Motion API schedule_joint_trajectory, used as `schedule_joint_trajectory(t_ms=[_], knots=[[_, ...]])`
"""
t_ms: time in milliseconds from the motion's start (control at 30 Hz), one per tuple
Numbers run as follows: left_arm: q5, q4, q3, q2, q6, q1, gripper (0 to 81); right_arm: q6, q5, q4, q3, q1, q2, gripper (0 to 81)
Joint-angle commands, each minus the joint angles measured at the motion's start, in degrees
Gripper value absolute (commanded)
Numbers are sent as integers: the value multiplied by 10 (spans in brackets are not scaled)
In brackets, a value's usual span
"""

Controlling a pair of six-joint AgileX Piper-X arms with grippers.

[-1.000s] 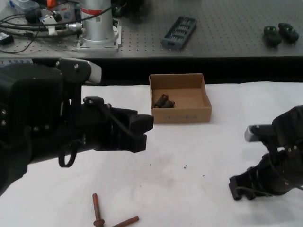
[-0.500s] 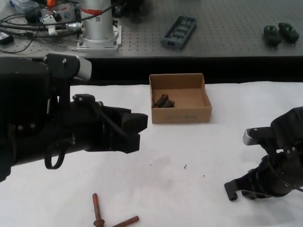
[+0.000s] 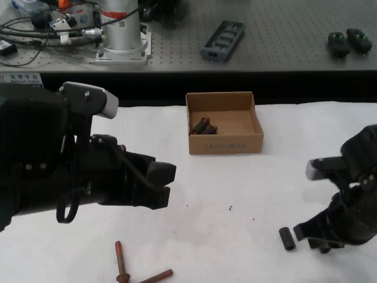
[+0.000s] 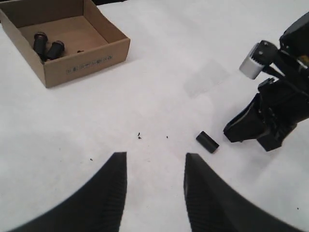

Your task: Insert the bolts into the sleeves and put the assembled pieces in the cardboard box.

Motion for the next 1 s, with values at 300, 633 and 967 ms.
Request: schedule_joint_trajectory(t_ms=[300,633,967], knots=[[-52,22,-3,-6,11,-1,294,38,-26,43,-14,88,-126,43],[-166,69,-3,-6,20,-1,294,100,-37,-43,-14,179,-126,43],[-268,136,-3,-25,55,-1,294,111,-93,-76,-17,232,-116,43]])
